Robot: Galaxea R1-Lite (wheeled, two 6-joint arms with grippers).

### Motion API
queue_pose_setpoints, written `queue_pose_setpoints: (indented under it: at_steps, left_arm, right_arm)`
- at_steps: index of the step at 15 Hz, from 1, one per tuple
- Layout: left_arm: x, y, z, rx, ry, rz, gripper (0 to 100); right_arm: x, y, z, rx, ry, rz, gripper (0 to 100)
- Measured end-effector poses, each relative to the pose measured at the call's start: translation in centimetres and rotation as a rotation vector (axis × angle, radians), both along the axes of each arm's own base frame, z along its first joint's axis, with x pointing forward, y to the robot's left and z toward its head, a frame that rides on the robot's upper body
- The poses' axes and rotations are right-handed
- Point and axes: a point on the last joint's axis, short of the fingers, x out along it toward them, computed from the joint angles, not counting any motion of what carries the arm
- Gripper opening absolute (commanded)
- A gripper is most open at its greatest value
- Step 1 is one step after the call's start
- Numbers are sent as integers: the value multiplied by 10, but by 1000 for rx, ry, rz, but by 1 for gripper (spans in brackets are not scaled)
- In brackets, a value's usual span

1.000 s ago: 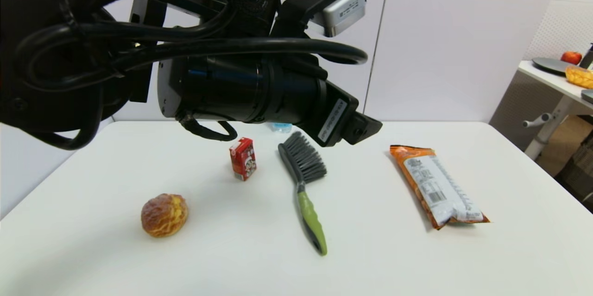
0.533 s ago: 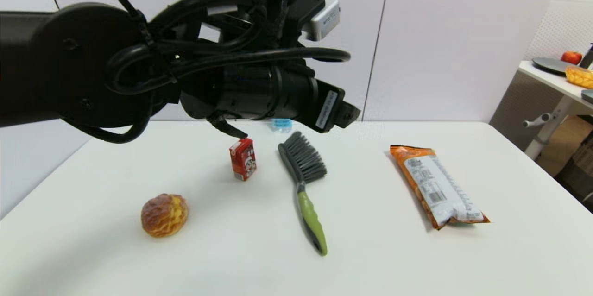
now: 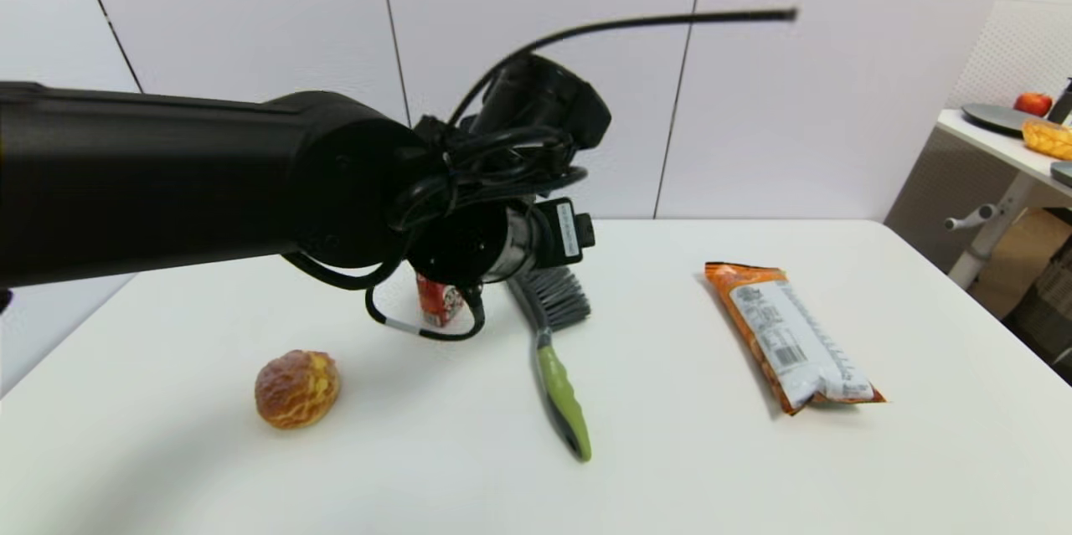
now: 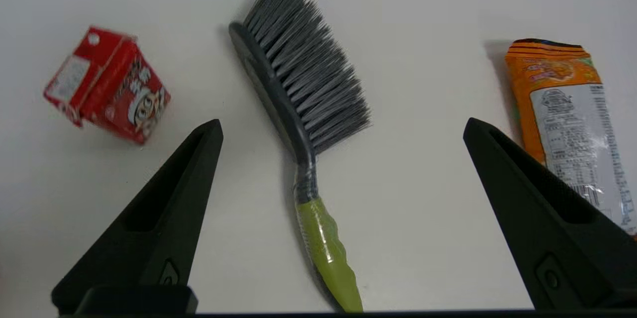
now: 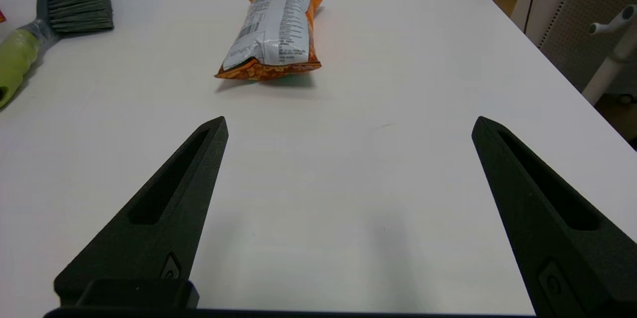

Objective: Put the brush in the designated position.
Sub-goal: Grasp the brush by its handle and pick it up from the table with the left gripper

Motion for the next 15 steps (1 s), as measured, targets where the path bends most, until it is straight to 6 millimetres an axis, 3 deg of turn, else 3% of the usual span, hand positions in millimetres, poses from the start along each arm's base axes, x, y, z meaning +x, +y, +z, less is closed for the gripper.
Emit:
queue_pose_setpoints:
  at_steps: [5,8,15]
  left_arm:
    - [3,1,-39,2,296,162,100]
    - [12,-3,-56,73,323,134,100]
    - [35,-29,-67,153,277,19,100]
  right_arm:
    - [0,0,0,0,0,0,100]
    - [0,0,0,0,0,0,100]
    - [0,0,0,0,0,0,100]
